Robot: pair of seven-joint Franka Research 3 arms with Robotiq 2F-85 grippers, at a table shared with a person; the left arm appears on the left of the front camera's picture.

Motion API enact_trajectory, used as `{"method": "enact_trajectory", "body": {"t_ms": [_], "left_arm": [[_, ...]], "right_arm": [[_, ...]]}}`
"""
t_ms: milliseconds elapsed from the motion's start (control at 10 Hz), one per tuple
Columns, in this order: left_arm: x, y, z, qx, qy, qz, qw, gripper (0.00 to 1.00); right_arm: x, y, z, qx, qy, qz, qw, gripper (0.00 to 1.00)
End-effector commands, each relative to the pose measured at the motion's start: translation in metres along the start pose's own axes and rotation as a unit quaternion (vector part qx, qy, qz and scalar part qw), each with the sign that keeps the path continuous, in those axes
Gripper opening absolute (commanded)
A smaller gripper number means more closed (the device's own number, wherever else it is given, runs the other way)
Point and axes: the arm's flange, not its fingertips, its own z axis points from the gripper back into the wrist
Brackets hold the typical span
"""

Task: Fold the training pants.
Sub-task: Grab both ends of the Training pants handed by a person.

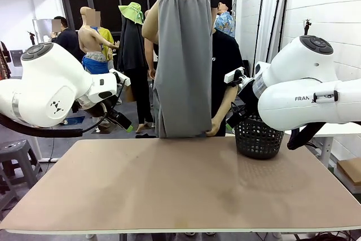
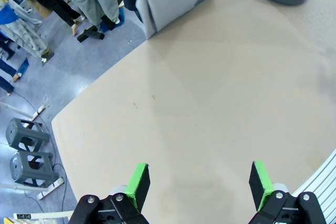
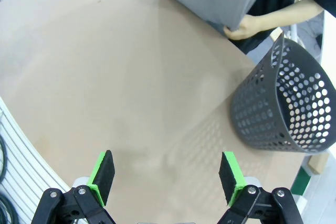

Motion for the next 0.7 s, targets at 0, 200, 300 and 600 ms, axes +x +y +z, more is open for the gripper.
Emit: {"method": "enact_trajectory", "body": {"t_ms": [0,200,300,600], "left_arm": [[0.0003,-0.0001,0.0005,0.0,-0.001,0.0,1.0,1.0],[0.0003,-0.0001,0.0005,0.0,-0.001,0.0,1.0,1.0],[0.0003,-0.0001,0.0005,0.0,-0.001,0.0,1.0,1.0],[0.0003,-0.0001,0.0005,0.0,-0.001,0.0,1.0,1.0]], "right_arm": [[0.0,0.0002,-0.0001,0.004,-0.001,-0.002,1.0,1.0],[0.0,0.0002,-0.0001,0.004,-0.001,-0.002,1.0,1.0],[0.0,0.0002,-0.0001,0.004,-0.001,-0.002,1.0,1.0],[0.0,0.0002,-0.0001,0.004,-0.001,-0.002,1.0,1.0]]}}
